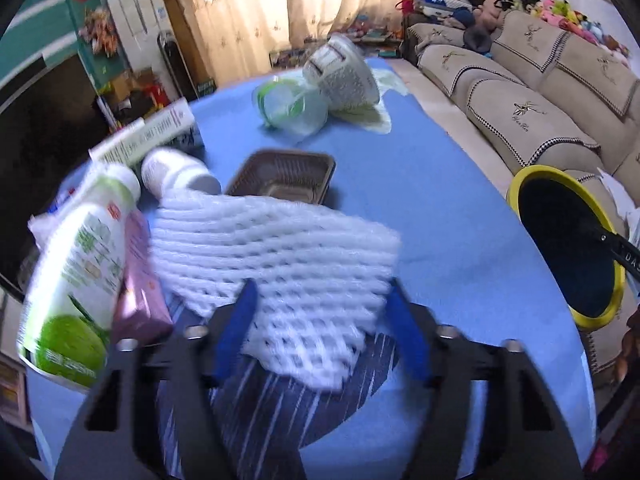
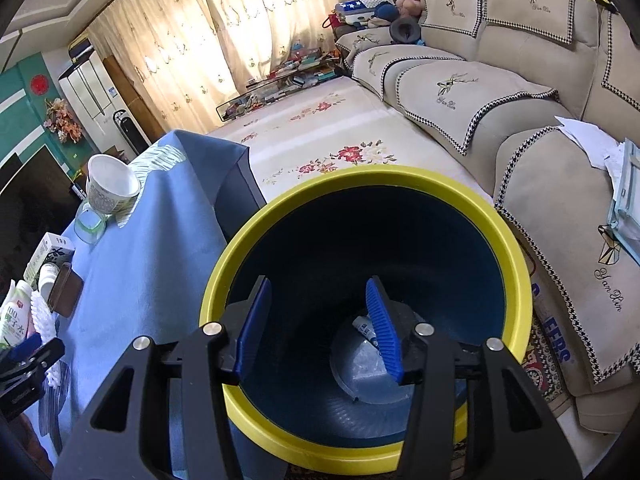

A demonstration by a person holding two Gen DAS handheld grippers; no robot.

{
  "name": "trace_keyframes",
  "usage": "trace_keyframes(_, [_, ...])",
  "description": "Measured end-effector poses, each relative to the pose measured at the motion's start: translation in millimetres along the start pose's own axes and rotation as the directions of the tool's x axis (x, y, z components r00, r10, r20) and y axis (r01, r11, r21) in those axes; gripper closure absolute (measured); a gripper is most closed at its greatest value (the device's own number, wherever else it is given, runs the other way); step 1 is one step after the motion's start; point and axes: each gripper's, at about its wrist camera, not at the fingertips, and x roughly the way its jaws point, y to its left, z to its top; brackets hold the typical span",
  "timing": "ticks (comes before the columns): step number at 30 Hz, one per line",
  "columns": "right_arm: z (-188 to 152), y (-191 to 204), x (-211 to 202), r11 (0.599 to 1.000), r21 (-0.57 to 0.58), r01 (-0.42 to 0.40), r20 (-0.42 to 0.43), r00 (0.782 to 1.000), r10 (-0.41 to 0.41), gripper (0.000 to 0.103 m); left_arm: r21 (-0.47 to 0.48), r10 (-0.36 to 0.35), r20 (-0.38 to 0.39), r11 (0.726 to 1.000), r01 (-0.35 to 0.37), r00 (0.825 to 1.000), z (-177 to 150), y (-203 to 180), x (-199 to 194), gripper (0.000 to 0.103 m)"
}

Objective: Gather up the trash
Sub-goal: 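Grasp the white foam fruit net with the left tool, then carry the foam net over the bin and open the left tool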

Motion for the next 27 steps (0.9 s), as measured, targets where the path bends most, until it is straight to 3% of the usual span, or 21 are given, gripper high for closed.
trace_keyframes(5, [-3.3,-5.0,-3.9,1.0,0.016,-0.011,0.002,1.0,0.011,0.055,-0.028,-0.05,0.009,0.998,0.05,0.999,-5.3,5.3,-9.0,0.084])
trace_keyframes(7, [-5.2,-5.4,-8.1,1.0,0.021,-0.021,0.006,1.0,0.021,0.055,-0.03,-0.063,0.026,0.998,0.064,0.998,-6.2,5.7,-16.0,0.087])
trace_keyframes(14, [-13.5,-11.9,-30.9,0.999,0.032,-0.043,0.037,0.998,0.042,0.055,-0.022,-0.151,0.083,0.988,0.153,0.985,-14.6,9.6,-65.0,0.09])
trace_keyframes(19, [-17.6,-24.6,-49.5,0.998,0.05,-0.026,0.063,0.998,0.023,0.055,0.029,-0.211,0.122,0.978,0.209,0.97,-11.5,-8.6,-94.3,0.09])
trace_keyframes(23, [-20.6,-38.2,-64.1,0.998,0.067,-0.005,0.083,0.997,-0.001,0.055,0.107,-0.303,0.122,0.951,0.292,0.945,-1.0,-44.7,-102.3,0.09])
trace_keyframes(27, [-22.7,-50.4,-72.6,0.996,0.083,0.013,0.09,0.996,-0.021,0.055,0.193,-0.401,0.115,0.906,0.376,0.909,14.0,-90.6,-106.3,0.09])
